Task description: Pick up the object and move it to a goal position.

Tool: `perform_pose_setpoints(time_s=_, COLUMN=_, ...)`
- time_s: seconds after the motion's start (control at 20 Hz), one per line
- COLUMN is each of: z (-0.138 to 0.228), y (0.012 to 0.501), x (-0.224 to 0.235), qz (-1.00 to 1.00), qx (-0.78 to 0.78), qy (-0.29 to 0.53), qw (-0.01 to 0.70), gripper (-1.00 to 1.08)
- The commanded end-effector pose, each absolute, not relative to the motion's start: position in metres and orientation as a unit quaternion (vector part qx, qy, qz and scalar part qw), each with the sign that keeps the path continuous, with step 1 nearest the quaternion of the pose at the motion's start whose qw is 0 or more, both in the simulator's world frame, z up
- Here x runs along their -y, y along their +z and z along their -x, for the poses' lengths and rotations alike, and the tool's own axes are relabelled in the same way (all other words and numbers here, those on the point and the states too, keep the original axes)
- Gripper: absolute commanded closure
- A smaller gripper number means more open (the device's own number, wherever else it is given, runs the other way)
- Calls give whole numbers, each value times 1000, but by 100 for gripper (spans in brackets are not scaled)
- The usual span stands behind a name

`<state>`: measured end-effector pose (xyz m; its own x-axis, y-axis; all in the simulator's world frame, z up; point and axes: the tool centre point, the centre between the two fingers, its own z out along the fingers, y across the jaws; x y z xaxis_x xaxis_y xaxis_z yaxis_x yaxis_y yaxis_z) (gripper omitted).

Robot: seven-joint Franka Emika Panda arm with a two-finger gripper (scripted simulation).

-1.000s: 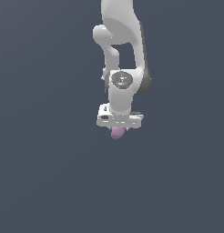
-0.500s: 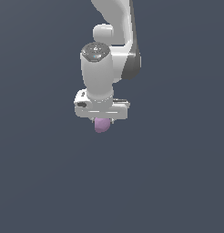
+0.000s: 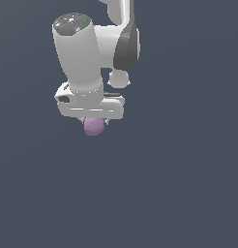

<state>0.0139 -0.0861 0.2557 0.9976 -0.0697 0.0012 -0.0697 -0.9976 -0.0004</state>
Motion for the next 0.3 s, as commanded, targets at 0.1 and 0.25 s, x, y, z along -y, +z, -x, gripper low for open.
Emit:
perform_pose_setpoints(time_s=0.1, z=-17, y=266, x=94, qz=999, qx=-34, qy=0, qw=0, gripper=108)
perform_pose_setpoints(time_s=0.25, z=-18, y=266, x=94, qz=999, qx=-34, qy=0, qw=0, gripper=108)
